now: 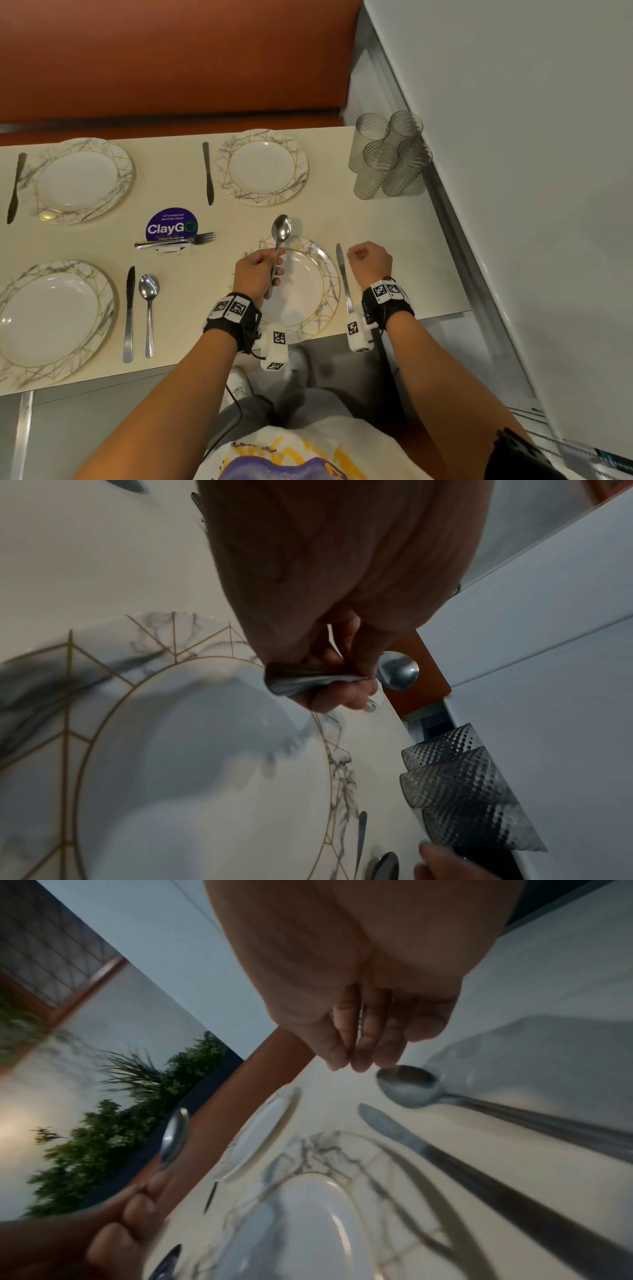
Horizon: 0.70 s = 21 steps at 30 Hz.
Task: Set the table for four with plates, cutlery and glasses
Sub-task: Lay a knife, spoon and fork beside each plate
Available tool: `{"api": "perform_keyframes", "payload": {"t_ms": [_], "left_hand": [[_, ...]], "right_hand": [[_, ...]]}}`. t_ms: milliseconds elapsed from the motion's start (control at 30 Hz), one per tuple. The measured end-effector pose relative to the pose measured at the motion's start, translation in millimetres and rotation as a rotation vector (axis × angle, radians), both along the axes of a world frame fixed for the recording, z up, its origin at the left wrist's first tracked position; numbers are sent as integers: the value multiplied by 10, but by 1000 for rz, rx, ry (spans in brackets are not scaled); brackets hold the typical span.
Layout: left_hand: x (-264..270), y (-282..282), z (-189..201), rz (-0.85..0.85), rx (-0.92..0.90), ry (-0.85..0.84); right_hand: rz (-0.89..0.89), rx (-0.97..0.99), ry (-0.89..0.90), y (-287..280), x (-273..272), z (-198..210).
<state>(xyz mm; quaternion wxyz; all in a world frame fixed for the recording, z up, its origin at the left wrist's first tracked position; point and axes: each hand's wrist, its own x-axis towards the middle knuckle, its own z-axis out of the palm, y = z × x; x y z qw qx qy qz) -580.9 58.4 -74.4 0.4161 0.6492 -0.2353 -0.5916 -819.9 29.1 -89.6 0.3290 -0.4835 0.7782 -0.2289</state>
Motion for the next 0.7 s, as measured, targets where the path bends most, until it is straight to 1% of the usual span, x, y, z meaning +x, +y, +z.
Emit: {"api": "perform_keyframes", "payload": {"t_ms": [133, 333, 400, 467, 567, 633, 700], "left_hand": [[72, 2, 68, -50, -3, -46], [301, -6, 168, -125, -57, -72], [423, -23, 200, -150, -80, -59], [574, -38, 235, -180, -95, -39], [864, -71, 283, -217, -84, -24], [1102, -81, 320, -227, -74, -1], [1371, -87, 344, -256, -63, 26]], "right_hand": [[99, -133, -95, -168, 375, 205], [188, -95, -283, -370, 1057, 520], [221, -81, -309, -425, 1299, 593], [267, -80, -299, -471, 1520, 646], [355, -83, -204, -492, 1834, 766], [377, -64, -164, -487, 2054, 810], [357, -56, -174, -473, 2267, 841]]}}
